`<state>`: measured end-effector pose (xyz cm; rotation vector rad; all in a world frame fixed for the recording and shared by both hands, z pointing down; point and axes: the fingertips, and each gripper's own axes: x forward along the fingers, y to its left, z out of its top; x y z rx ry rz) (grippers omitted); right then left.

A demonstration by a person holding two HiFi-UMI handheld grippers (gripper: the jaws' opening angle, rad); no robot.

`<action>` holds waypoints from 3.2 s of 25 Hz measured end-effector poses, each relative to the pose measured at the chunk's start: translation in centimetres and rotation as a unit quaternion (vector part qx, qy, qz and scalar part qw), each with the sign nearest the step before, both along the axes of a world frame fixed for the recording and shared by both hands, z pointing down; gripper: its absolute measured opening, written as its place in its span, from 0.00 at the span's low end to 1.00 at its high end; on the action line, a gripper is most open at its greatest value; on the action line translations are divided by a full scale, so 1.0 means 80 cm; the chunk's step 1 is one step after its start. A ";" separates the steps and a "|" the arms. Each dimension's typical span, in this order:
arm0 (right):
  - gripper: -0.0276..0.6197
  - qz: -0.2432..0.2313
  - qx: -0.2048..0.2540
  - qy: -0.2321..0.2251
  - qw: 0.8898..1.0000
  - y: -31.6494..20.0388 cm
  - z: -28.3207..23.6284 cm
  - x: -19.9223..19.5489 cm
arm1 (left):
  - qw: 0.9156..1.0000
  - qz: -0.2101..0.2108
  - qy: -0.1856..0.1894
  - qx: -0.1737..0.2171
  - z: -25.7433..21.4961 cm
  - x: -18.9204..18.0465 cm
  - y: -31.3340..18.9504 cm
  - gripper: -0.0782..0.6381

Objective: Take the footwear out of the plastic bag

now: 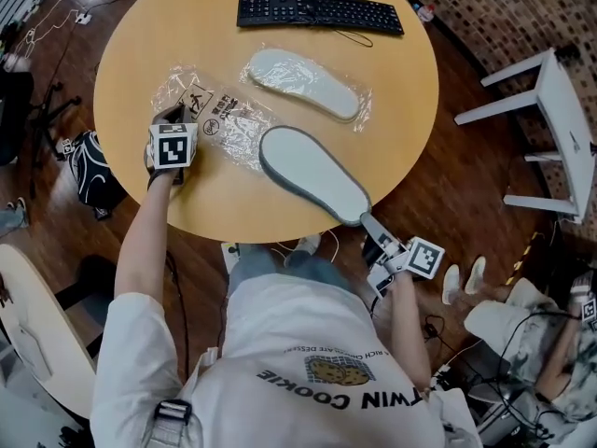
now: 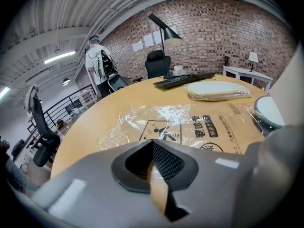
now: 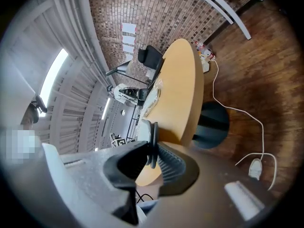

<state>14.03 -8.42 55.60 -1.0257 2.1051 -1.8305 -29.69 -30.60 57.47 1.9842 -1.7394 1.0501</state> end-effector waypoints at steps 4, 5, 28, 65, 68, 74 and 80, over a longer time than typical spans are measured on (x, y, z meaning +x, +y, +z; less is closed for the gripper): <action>0.14 0.006 -0.004 0.002 1.000 0.004 0.002 0.017 | 1.000 -0.005 -0.001 0.000 -0.002 -0.004 -0.001 0.11; 0.14 0.008 -0.005 0.004 1.000 0.006 0.003 0.021 | 1.000 -0.005 0.000 0.000 -0.001 -0.004 -0.001 0.11; 0.27 -0.021 0.001 0.079 0.997 -0.025 0.021 -0.010 | 0.985 0.050 0.151 0.073 -0.082 0.133 0.089 0.11; 0.09 -0.265 0.387 0.248 0.848 0.288 -0.178 0.021 | 0.967 -0.042 0.198 0.152 -0.196 0.499 0.579 0.11; 0.05 -0.252 0.391 0.270 0.843 0.345 -0.188 0.020 | 0.964 -0.040 0.206 0.165 -0.208 0.502 0.637 0.11; 0.05 -0.232 0.388 0.287 0.844 0.427 -0.209 0.025 | 0.960 -0.026 0.220 0.174 -0.227 0.519 0.716 0.11; 0.05 -0.214 0.384 0.299 0.847 0.480 -0.209 0.032 | 0.957 0.000 0.229 0.176 -0.226 0.542 0.763 0.11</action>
